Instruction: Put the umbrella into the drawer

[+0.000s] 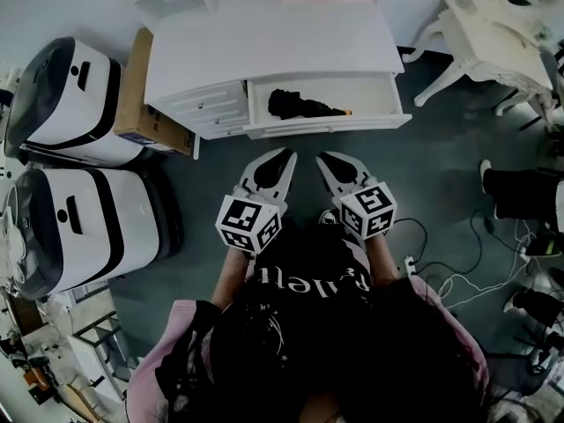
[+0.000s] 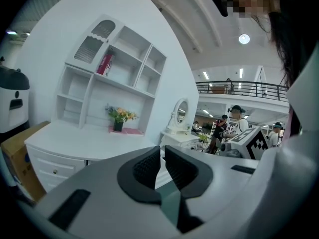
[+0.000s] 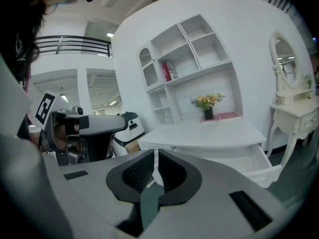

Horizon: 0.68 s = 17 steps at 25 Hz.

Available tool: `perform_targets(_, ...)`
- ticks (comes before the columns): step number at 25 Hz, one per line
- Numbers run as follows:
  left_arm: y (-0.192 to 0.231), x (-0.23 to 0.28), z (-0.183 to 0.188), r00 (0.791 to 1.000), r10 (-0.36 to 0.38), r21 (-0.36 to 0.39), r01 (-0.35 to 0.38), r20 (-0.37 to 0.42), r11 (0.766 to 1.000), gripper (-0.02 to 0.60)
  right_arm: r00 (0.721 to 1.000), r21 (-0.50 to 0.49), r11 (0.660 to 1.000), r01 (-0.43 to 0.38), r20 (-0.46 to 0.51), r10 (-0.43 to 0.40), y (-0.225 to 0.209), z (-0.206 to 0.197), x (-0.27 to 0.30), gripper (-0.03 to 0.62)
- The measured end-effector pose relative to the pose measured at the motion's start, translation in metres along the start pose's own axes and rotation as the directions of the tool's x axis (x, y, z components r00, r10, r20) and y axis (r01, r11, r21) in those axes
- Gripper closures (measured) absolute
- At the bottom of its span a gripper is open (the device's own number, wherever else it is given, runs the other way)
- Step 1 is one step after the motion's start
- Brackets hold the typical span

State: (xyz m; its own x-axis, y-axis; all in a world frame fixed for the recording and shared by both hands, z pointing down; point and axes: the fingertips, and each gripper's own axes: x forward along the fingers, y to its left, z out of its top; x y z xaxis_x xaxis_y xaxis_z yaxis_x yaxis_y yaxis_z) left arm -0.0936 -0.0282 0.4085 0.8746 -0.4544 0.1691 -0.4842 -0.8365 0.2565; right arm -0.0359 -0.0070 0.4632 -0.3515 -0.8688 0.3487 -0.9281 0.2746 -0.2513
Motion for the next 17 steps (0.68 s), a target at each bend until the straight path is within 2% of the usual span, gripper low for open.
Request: perform_targets(17, 0.02, -0.048, -0.013, 1.0, -0.023, -0.009, 0.023, 0.003, 1.0, 0.541, 1.0, -0.007, 1.0, 0.022, -0.021, -0.022, 0.048, -0.019, 0.012, 0.534)
